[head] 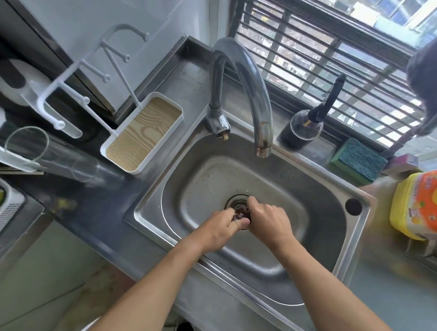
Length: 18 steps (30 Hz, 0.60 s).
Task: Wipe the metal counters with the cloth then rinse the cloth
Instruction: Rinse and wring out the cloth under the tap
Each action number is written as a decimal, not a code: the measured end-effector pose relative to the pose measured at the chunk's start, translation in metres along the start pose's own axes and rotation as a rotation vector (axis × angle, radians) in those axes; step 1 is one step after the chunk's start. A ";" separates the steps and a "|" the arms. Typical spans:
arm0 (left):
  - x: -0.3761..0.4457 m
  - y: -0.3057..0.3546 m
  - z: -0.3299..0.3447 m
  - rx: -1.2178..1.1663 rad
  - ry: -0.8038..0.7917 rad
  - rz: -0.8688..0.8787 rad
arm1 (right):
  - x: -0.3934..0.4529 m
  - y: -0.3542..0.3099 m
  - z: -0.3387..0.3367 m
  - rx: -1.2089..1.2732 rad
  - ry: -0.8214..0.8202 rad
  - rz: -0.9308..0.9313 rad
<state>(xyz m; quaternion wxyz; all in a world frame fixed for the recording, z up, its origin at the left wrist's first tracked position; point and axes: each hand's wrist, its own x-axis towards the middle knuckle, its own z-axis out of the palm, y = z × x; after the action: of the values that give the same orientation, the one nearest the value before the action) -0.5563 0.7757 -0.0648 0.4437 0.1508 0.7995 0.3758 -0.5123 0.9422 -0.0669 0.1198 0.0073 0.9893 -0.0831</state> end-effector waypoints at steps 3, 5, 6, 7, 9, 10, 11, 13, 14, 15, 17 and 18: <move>0.000 0.008 0.005 -0.313 -0.042 -0.034 | 0.000 0.004 0.007 -0.021 0.202 0.037; -0.003 0.018 0.006 -0.556 -0.079 -0.078 | 0.003 0.004 0.007 -0.001 0.313 0.034; -0.005 0.023 0.005 -0.652 -0.103 -0.093 | 0.004 0.004 0.006 0.012 0.375 0.017; -0.007 0.026 0.004 -0.713 -0.127 -0.110 | 0.005 0.005 0.007 0.018 0.422 0.005; -0.009 0.030 0.000 -0.738 -0.152 -0.114 | 0.006 0.004 0.007 0.025 0.473 0.002; -0.009 0.031 -0.002 -0.716 -0.143 -0.100 | 0.007 0.004 0.007 0.041 0.470 0.007; -0.008 0.031 -0.004 -0.665 -0.118 -0.080 | 0.009 0.004 0.007 0.062 0.453 0.016; -0.002 0.026 -0.008 -0.406 -0.014 -0.017 | 0.013 0.005 0.005 0.141 0.353 0.042; 0.001 0.021 -0.010 -0.213 0.053 0.024 | 0.015 0.006 0.004 0.190 0.275 0.043; 0.005 0.014 -0.012 -0.033 0.122 0.059 | 0.016 0.008 0.003 0.252 0.194 0.011; 0.011 0.001 -0.018 0.194 0.231 0.084 | 0.015 0.012 0.000 0.454 0.012 -0.063; 0.013 -0.004 -0.021 0.294 0.266 0.092 | 0.015 0.014 -0.003 0.584 -0.103 -0.042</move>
<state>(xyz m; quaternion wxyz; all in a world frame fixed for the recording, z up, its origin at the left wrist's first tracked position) -0.5803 0.7706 -0.0692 0.2896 0.1995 0.8895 0.2916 -0.5271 0.9566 -0.0697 0.1611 0.0170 0.9160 -0.3670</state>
